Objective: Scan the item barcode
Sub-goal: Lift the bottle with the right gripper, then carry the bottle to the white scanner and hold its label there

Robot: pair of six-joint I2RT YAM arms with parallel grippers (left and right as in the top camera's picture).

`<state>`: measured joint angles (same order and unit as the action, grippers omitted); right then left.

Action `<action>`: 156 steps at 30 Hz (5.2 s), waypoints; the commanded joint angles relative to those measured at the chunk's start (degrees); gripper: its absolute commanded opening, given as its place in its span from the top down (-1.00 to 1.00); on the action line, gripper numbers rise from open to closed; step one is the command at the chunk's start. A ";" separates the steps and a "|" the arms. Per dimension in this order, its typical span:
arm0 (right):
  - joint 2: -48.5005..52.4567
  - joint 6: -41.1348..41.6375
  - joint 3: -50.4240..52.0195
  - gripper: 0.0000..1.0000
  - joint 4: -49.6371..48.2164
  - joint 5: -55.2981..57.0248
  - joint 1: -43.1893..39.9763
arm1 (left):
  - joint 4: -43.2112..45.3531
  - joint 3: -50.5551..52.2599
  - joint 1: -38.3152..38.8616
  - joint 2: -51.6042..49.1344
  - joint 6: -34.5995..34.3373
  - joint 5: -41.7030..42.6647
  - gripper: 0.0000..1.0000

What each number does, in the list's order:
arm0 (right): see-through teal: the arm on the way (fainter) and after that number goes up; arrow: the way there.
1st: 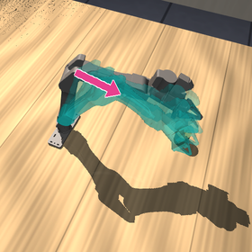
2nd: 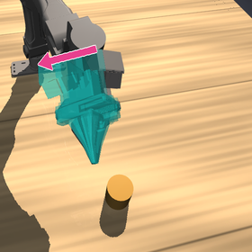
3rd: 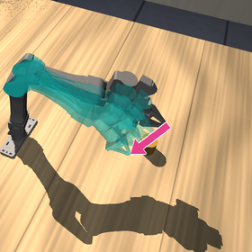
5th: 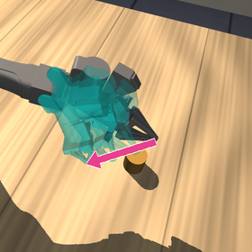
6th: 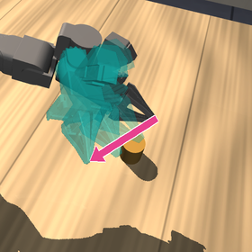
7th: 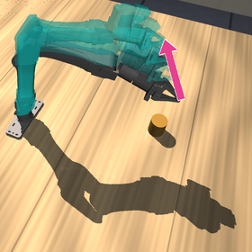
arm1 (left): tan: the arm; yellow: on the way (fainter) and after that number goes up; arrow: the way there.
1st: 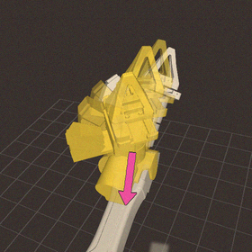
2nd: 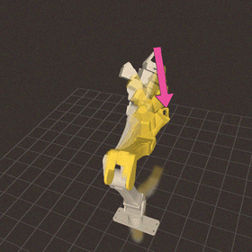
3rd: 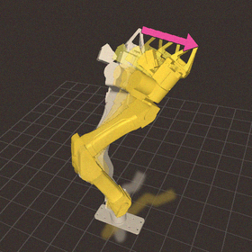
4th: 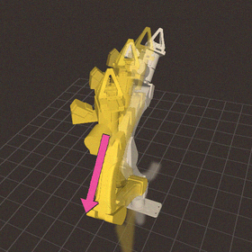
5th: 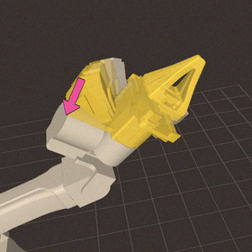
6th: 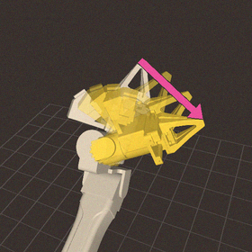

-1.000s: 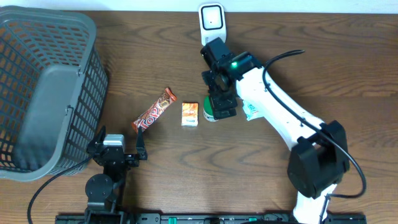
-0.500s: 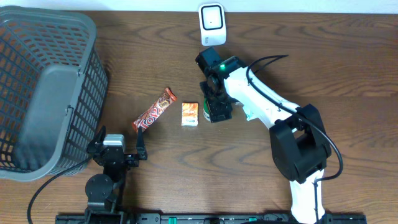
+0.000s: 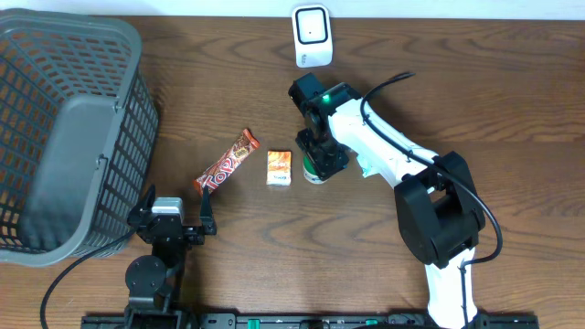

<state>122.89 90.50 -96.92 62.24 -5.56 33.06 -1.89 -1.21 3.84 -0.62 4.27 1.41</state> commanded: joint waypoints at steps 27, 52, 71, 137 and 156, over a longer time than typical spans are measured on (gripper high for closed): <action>0.44 -62.71 -1.36 -0.99 5.05 5.20 -1.86 | -2.16 0.98 -0.24 0.39 -0.50 -0.55 -0.96; 4.00 -59.58 3.67 -0.98 -2.67 5.25 -0.72 | -2.16 0.98 -0.24 0.39 -0.50 -0.55 -0.96; 7.13 -58.82 3.15 -0.17 1.33 -1.27 -1.38 | -2.16 0.98 -0.24 0.39 -0.50 -0.55 -0.96; 7.65 -92.80 -13.53 -0.13 -65.42 27.47 -7.67 | -2.16 0.98 -0.24 0.39 -0.50 -0.52 -0.96; 16.96 -101.07 -12.81 -0.29 -75.34 27.63 -7.50 | -2.16 0.98 -0.24 0.39 -0.50 -0.55 -0.96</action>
<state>140.66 -8.69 -109.34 -12.01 20.56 25.52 -1.89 -1.23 3.84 -0.62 4.27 1.41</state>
